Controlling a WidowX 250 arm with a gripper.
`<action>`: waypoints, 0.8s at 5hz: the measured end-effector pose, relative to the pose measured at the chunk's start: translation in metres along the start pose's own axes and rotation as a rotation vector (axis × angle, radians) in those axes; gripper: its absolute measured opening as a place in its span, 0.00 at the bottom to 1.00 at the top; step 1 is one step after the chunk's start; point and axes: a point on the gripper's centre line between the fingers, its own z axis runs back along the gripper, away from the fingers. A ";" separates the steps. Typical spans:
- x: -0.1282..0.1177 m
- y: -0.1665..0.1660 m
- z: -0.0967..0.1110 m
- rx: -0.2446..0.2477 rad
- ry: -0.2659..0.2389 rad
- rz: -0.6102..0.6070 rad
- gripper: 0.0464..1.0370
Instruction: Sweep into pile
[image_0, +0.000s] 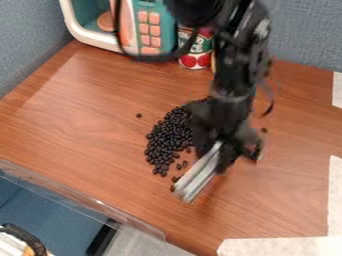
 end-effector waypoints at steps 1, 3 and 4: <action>-0.002 0.002 -0.013 -0.024 -0.022 -0.073 0.34; -0.008 0.005 -0.039 -0.047 -0.019 -0.153 0.34; -0.003 0.007 -0.042 -0.047 -0.015 -0.186 0.34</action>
